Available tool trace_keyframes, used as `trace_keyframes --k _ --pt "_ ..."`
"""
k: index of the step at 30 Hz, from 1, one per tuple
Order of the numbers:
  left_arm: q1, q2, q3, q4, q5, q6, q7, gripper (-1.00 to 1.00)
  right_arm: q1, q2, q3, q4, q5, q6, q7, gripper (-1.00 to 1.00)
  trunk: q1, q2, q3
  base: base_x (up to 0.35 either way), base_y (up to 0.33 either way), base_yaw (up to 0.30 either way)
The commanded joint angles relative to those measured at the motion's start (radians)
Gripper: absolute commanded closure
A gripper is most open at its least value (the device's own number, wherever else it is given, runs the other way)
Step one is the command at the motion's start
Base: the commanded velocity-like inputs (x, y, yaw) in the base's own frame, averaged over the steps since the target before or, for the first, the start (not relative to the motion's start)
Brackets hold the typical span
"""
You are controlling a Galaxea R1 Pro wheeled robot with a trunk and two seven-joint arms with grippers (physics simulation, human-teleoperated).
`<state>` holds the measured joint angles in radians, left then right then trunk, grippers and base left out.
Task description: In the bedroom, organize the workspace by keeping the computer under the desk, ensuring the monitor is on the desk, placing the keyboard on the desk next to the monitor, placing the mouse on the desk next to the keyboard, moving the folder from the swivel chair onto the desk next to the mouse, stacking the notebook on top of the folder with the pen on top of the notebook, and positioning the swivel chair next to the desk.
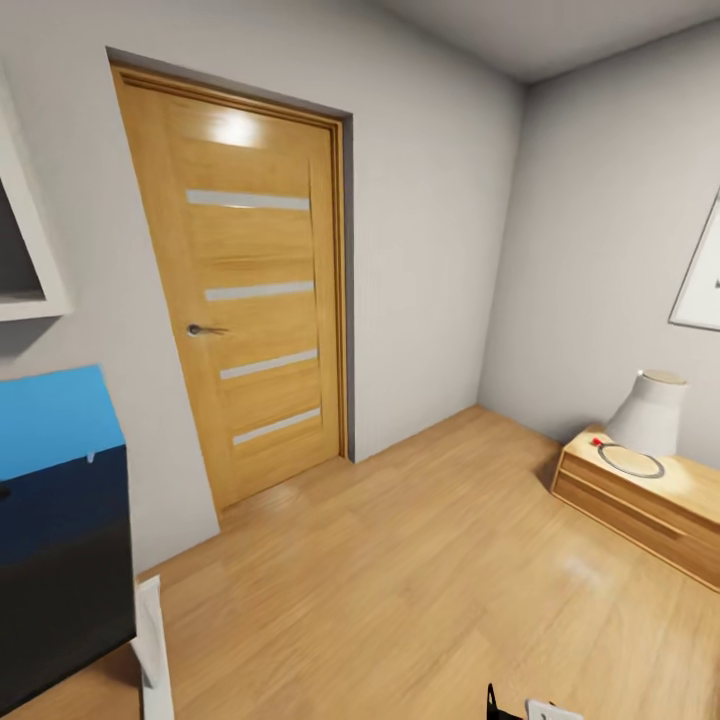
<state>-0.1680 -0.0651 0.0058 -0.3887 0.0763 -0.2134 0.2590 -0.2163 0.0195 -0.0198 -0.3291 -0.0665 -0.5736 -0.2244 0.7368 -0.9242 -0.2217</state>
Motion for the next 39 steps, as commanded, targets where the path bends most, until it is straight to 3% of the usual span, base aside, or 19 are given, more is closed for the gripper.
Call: trace_keyframes --k 1,16,21,27,32,39 --pt "-0.001 0.000 0.000 0.001 0.008 -0.005 0.000 -1.00 -0.001 0.000 -0.002 0.000 -0.007 -0.005 0.004 -1.00 0.001 -0.001 -0.001 0.330 0.000 0.000" --pt "-0.001 0.002 0.000 0.004 0.009 0.001 -0.004 -1.00 -0.001 0.000 -0.002 0.001 -0.006 -0.003 0.005 -1.00 0.001 -0.001 -0.001 0.333 0.000 0.000" --pt "-0.001 0.003 -0.002 0.067 0.009 0.004 -0.004 -1.00 -0.002 0.000 -0.002 0.001 -0.006 -0.003 0.005 -1.00 0.001 -0.001 -0.001 0.333 0.000 0.000" --pt "-0.001 0.006 -0.003 0.082 0.009 0.011 -0.005 -1.00 -0.001 0.000 -0.001 0.002 -0.005 -0.003 0.005 -1.00 0.001 -0.001 -0.001 0.333 0.000 0.000" --pt "-0.001 0.010 -0.001 0.081 0.013 0.069 -0.018 -1.00 -0.001 -0.001 0.000 0.025 -0.003 -0.002 0.005 -1.00 0.001 -0.001 -0.001 0.333 0.000 0.000" --pt "-0.002 0.010 0.002 0.069 0.014 0.095 -0.021 -1.00 -0.001 0.000 0.000 0.105 -0.003 -0.003 0.005 -1.00 0.001 -0.001 -0.001 0.333 0.000 0.000"
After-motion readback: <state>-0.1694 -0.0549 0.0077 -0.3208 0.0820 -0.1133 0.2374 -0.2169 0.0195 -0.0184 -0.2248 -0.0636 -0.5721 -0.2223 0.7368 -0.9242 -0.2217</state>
